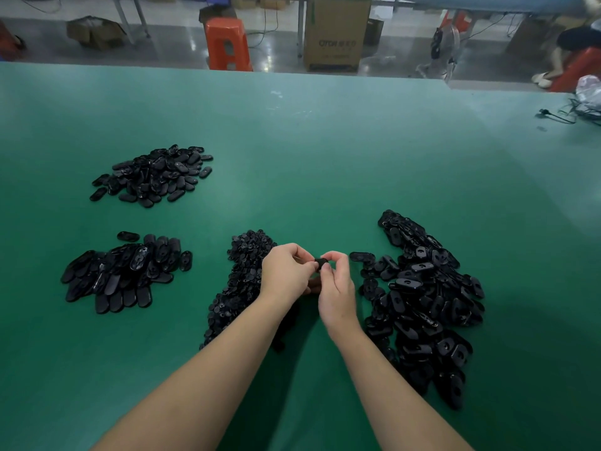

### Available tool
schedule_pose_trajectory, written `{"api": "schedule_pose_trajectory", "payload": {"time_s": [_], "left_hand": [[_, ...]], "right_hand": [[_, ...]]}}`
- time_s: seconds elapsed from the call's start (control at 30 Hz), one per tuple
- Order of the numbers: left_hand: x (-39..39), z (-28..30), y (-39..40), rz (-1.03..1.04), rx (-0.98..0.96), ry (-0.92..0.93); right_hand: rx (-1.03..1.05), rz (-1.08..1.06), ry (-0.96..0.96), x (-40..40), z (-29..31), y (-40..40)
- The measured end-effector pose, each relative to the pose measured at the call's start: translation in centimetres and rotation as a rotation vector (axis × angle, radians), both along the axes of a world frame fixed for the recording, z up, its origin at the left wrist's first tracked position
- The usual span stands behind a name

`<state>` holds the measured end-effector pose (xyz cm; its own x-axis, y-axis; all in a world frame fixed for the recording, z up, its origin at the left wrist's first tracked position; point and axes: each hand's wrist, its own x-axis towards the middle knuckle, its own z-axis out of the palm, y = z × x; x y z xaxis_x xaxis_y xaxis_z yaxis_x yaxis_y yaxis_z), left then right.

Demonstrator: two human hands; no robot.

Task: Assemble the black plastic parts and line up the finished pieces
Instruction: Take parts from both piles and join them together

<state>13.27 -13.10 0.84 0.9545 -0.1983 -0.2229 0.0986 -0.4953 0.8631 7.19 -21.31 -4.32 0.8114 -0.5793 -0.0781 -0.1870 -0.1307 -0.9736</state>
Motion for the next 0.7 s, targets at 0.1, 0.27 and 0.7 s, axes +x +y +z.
{"api": "schedule_pose_trajectory", "payload": {"time_s": [0.1,0.27,0.7], "left_hand": [[0.5,0.4,0.3,-0.083,0.072,-0.017],[1.5,1.1,1.2,-0.214,0.251,-0.1],[1.4,-0.2,1.5,-0.161,0.066,0.061]], "right_hand": [[0.03,0.003,-0.019,0.0,-0.2,-0.1],[0.115,0.065,-0.072,0.1,-0.5,-0.2],[0.005,0.041,-0.07,0.1,-0.8,-0.6]]}}
